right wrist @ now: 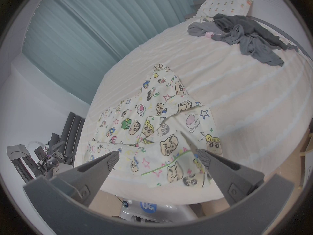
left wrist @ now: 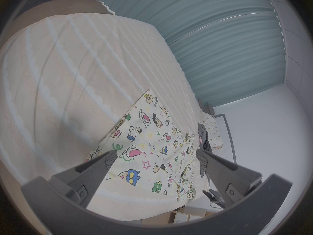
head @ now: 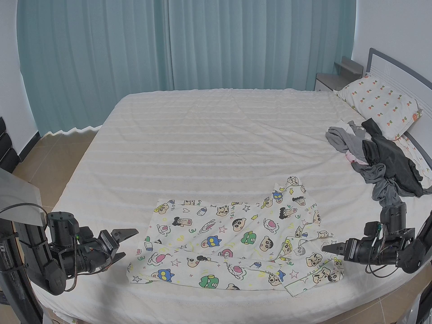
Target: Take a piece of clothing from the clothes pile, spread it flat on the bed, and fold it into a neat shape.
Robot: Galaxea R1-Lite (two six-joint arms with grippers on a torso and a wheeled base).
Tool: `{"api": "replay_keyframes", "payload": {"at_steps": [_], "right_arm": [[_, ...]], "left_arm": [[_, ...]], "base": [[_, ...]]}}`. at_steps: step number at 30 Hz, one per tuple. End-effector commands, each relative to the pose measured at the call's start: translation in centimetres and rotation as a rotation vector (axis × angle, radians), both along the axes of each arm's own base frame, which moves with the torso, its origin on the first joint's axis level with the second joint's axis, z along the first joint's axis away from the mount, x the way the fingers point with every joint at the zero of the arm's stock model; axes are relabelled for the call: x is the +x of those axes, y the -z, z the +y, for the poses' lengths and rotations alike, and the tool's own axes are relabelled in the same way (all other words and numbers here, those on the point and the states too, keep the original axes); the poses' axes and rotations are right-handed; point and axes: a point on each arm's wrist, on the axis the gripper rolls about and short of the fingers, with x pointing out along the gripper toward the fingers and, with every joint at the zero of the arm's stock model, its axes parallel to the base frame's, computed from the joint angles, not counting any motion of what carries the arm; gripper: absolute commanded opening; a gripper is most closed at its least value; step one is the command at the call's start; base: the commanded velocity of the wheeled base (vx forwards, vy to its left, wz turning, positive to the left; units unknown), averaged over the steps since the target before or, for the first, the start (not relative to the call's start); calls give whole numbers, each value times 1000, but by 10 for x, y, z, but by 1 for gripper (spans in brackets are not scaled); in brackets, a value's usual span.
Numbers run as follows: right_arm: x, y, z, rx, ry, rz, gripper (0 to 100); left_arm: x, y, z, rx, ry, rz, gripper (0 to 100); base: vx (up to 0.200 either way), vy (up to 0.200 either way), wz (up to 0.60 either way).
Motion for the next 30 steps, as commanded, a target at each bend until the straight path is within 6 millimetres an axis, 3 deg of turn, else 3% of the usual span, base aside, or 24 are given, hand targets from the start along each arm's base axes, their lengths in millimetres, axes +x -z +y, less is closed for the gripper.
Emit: {"api": "replay_keyframes", "payload": {"at_steps": [1, 6, 23, 30], "right_arm": [[27, 49, -19, 6, -7, 129, 100], [34, 60, -21, 34, -27, 139, 100], [50, 54, -14, 132, -121, 82, 100], [43, 55, -5, 129, -153, 110, 100]], "left_arm": [[-8, 14, -3, 1, 23, 45, 100], [-9, 15, -5, 10, 33, 51, 100], [-8, 17, -8, 31, 21, 54, 100], [-8, 18, -8, 31, 21, 58, 100]], "base": [[0, 0, 0], [0, 0, 0], [0, 0, 0], [0, 0, 0]]}}
